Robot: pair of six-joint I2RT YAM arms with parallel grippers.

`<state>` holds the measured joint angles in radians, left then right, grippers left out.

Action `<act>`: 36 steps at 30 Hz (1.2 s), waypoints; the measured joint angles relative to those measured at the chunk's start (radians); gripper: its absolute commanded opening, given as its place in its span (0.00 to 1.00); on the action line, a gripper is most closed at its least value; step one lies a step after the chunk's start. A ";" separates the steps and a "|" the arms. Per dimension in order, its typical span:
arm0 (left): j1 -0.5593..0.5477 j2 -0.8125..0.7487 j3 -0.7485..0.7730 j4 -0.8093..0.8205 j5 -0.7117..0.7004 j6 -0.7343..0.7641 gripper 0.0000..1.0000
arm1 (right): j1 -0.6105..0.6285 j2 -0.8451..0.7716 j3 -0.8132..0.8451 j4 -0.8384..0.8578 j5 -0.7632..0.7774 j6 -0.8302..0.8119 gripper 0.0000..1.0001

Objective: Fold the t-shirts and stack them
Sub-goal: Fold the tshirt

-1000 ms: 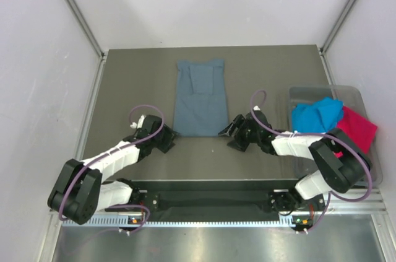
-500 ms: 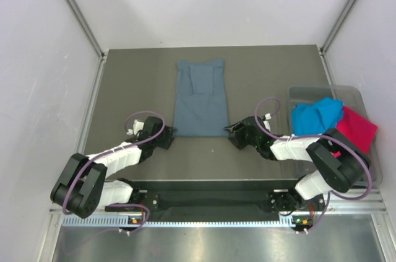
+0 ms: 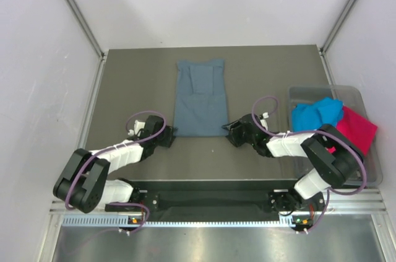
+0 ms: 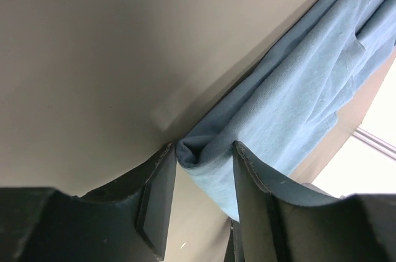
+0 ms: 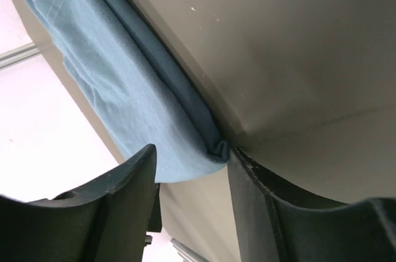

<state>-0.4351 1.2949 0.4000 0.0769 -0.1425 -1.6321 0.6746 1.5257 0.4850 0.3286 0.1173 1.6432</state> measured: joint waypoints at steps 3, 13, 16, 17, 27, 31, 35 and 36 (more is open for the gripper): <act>0.000 0.006 0.005 0.000 0.000 -0.003 0.46 | 0.002 0.012 0.010 -0.004 0.000 0.000 0.44; 0.006 0.035 0.003 0.005 0.005 -0.015 0.00 | 0.003 0.051 0.029 -0.034 -0.013 -0.026 0.00; 0.011 0.024 -0.003 0.001 0.022 -0.011 0.00 | 0.000 0.046 0.037 -0.052 -0.030 -0.079 0.00; 0.013 0.009 -0.011 -0.007 0.027 -0.010 0.00 | 0.000 0.037 0.040 -0.069 -0.036 -0.103 0.00; 0.011 -0.442 -0.051 -0.383 0.075 0.045 0.00 | 0.074 -0.244 0.002 -0.295 -0.054 -0.220 0.00; 0.011 -0.691 -0.051 -0.574 0.079 0.053 0.00 | 0.172 -0.361 -0.027 -0.364 -0.034 -0.197 0.00; 0.011 -0.862 -0.051 -0.737 0.100 0.053 0.00 | 0.279 -0.465 -0.048 -0.436 0.005 -0.138 0.00; 0.010 -0.892 -0.051 -0.775 0.106 0.054 0.00 | 0.306 -0.492 -0.053 -0.455 0.020 -0.120 0.00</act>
<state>-0.4248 0.4030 0.3485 -0.6979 -0.0360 -1.5784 0.9802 1.0336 0.4316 -0.1268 0.1371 1.5230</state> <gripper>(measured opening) 0.028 0.026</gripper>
